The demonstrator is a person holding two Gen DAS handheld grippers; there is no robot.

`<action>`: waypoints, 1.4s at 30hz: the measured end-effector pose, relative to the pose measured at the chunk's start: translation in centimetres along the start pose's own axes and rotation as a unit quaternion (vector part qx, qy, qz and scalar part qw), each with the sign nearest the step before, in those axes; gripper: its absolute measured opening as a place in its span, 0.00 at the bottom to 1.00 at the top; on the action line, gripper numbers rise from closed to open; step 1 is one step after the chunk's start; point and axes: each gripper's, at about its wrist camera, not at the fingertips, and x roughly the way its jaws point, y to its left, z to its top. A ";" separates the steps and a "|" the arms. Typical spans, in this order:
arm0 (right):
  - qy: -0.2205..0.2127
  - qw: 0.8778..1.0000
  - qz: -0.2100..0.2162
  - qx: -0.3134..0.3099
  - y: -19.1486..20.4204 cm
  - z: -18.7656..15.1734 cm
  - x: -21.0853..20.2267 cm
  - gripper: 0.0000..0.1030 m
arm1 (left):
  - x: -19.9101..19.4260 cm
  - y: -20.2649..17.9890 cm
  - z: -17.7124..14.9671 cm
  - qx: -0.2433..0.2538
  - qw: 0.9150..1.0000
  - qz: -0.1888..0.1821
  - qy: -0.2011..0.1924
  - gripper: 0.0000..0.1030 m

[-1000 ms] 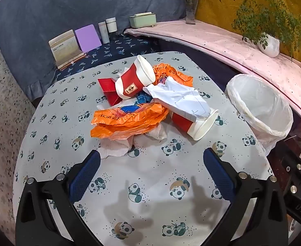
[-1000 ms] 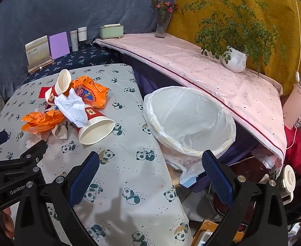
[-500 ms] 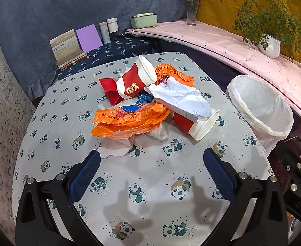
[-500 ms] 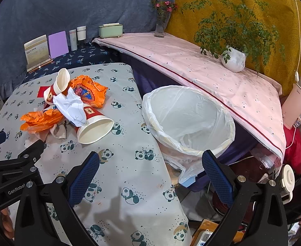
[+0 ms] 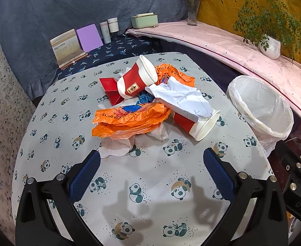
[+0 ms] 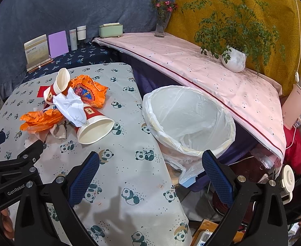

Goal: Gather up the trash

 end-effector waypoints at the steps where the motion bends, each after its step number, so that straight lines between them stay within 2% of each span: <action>1: 0.000 1.000 0.000 0.000 0.0 0.0 0.0 0.93 | 0.0 0.0 0.0 0.000 1.000 0.000 0.000 0.93; 42: 0.003 1.000 -0.003 0.005 -0.3 0.0 0.3 0.93 | -0.1 -0.1 0.1 0.000 1.000 0.004 -0.005 0.93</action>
